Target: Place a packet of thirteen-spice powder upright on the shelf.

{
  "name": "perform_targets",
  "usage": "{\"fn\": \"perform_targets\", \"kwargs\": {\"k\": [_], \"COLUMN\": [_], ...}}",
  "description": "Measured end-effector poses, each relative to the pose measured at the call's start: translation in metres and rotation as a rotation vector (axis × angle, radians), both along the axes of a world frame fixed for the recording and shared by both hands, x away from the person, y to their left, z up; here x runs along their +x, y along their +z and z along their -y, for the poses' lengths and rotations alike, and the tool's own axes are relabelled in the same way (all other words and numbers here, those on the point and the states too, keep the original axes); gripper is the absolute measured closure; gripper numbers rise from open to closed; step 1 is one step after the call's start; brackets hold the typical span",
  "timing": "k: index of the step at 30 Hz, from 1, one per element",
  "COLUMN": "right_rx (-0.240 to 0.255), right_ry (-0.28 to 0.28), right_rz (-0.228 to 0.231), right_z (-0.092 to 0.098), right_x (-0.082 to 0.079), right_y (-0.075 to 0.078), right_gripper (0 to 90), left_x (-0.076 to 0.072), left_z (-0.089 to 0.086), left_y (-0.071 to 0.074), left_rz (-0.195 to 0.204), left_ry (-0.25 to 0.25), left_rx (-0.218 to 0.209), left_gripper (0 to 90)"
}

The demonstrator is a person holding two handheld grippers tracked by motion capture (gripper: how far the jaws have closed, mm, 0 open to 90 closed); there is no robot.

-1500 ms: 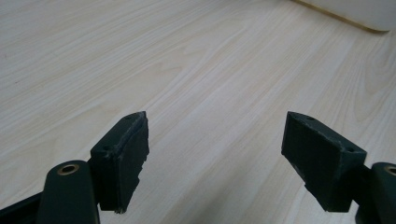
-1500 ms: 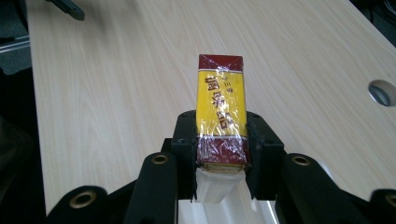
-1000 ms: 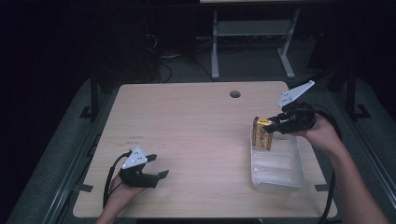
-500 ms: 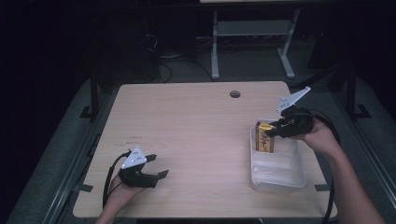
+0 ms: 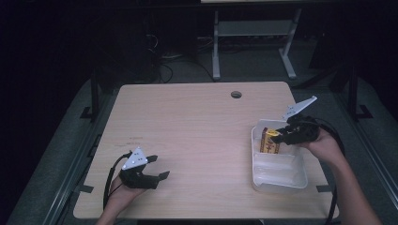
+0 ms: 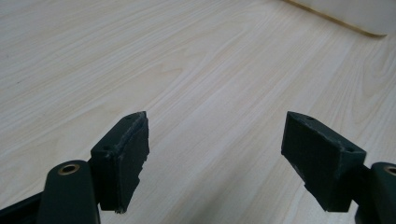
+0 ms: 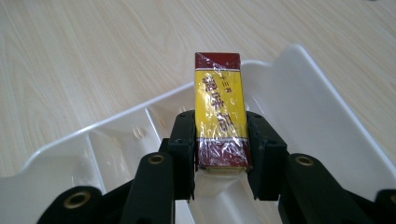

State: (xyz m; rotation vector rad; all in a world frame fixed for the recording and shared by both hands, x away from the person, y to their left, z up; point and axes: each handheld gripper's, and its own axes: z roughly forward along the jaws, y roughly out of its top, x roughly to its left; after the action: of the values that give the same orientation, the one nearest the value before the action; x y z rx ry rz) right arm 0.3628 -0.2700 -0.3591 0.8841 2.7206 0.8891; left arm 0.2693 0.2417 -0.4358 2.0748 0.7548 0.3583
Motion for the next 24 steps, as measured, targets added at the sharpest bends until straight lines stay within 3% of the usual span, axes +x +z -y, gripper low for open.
{"fn": "perform_targets", "kwargs": {"k": [9,14,24], "right_rx": [0.011,-0.025,-0.093], "right_ry": [-0.063,-0.056,-0.055], "right_rz": [-0.007,-0.033,0.003], "right_z": [0.018,0.019,0.012], "right_x": [-0.011,-0.012,-0.010], "right_y": [-0.010,-0.018,-0.012], "right_gripper": [59.9,61.1,61.8], "left_x": [0.001,0.001,0.001], "left_z": [0.000,0.001,0.001], "left_y": [-0.001,-0.001,-0.001], "left_rz": [-0.003,-0.003,-0.003], "left_ry": [-0.001,-0.001,-0.006], "left_rx": [0.006,0.003,0.002], "left_gripper": [23.0,23.0,23.0]}}
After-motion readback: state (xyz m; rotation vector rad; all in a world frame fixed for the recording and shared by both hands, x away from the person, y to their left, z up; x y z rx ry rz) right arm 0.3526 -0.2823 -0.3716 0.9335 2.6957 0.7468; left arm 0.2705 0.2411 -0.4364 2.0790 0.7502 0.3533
